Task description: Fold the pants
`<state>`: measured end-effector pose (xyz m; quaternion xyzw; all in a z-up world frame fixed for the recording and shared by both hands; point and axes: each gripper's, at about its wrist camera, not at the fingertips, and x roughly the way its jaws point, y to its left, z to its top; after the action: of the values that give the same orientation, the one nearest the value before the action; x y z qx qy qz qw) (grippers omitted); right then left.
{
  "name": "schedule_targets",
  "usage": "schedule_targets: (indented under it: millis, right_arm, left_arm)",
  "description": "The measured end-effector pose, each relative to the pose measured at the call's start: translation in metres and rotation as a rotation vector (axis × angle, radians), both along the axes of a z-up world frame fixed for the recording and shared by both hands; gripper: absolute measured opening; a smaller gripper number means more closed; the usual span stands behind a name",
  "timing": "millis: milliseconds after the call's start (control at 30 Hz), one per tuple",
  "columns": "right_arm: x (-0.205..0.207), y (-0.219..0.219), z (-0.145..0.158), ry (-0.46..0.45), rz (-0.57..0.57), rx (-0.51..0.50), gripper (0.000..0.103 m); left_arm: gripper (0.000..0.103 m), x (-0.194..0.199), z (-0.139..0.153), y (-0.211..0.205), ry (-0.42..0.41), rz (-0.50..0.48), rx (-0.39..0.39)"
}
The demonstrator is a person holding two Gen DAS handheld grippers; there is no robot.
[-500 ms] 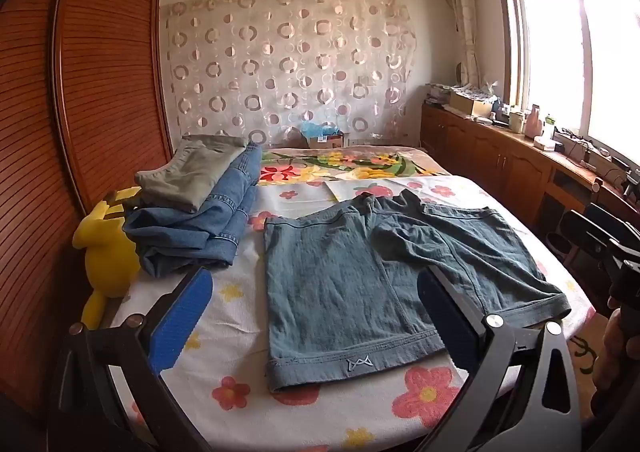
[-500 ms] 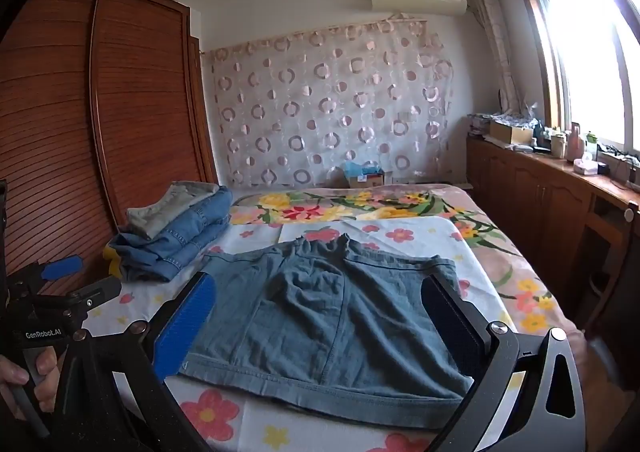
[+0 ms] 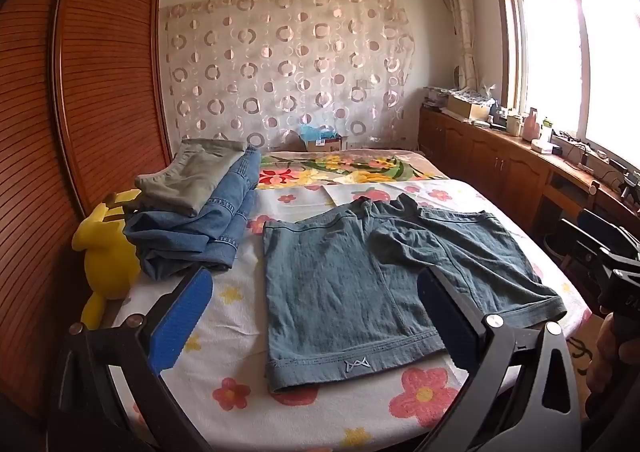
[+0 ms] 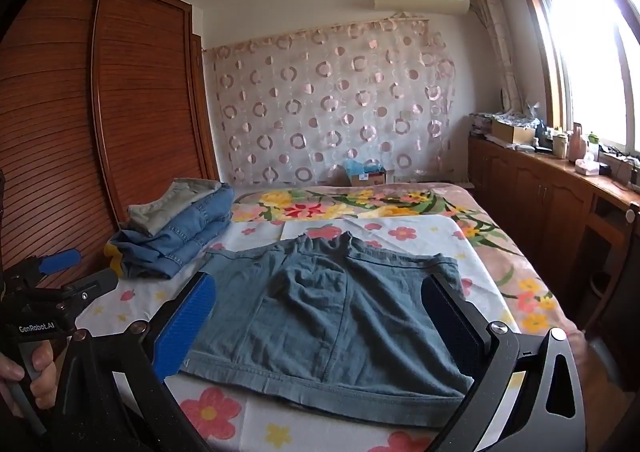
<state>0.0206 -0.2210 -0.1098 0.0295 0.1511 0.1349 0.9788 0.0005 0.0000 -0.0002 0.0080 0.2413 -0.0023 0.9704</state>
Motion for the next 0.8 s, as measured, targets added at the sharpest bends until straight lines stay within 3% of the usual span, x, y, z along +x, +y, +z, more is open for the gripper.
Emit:
schedule_targets:
  millis: [800]
  right_arm:
    - [0.0,0.001,0.002,0.009,-0.006,0.01,0.103]
  left_arm:
    - [0.103,-0.004,0.012,-0.006,-0.003,-0.001,-0.009]
